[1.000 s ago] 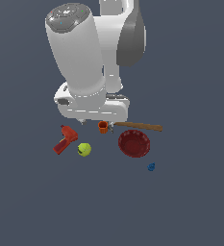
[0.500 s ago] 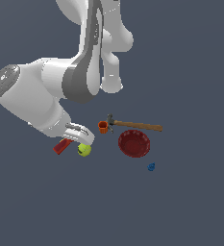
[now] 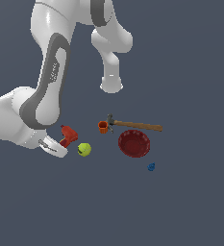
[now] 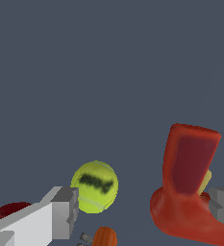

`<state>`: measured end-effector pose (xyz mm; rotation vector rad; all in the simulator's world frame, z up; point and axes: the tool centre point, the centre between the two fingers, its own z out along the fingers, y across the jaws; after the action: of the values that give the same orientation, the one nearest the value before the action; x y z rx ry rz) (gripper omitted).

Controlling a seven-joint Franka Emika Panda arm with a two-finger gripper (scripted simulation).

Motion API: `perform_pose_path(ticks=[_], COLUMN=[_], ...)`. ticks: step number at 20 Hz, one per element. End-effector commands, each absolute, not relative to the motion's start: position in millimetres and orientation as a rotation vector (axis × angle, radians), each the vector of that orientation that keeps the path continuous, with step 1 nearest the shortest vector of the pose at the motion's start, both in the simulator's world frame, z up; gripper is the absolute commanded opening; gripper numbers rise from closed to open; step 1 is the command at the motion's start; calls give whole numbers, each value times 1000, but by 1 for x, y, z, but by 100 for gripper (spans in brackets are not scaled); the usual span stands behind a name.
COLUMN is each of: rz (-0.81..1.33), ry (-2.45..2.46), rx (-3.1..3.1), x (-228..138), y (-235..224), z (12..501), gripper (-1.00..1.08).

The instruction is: Pick up a designated object from a clutter of objects.

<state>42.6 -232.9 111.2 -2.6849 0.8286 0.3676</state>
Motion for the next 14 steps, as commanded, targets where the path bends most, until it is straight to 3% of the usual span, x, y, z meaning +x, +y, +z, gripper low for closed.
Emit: perform_pose_path(ticks=[1,14], rz=[384,420], ry=[881,1003], rx=[-2635,-2507], x=[37,18], y=[-251,-293], z=[93,46], gripper=[108,108])
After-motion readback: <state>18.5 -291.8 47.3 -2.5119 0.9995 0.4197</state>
